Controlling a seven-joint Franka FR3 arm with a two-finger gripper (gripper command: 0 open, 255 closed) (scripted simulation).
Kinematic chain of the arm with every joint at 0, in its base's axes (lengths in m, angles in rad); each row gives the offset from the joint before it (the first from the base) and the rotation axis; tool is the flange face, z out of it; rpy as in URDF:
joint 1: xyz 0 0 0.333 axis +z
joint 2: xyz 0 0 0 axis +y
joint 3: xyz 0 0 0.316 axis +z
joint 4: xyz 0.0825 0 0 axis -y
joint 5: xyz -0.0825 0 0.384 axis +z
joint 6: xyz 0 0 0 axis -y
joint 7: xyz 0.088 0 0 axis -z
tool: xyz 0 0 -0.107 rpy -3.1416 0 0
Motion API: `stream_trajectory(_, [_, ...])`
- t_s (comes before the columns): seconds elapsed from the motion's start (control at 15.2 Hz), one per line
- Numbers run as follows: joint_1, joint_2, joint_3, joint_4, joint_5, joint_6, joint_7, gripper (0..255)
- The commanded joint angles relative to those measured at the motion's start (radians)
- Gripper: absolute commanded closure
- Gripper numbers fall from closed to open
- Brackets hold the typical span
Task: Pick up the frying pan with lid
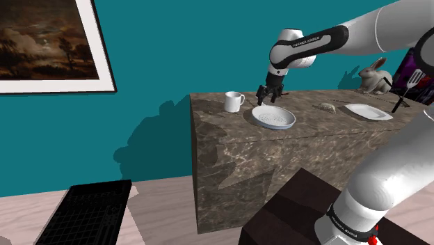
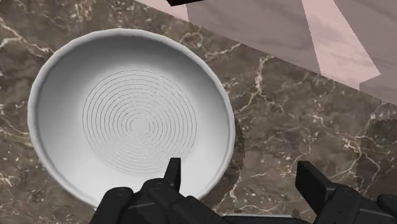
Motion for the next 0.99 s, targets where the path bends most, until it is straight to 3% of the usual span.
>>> stream_trajectory(0.0, [-0.008,0.063,-0.02,0.043,0.022,0.029,-0.016,0])
stream_trajectory(0.46, [-0.053,0.299,-0.075,0.235,0.132,0.088,-0.091,0])
stream_trajectory(0.92, [-0.134,0.546,-0.092,0.484,0.26,0.09,-0.154,0])
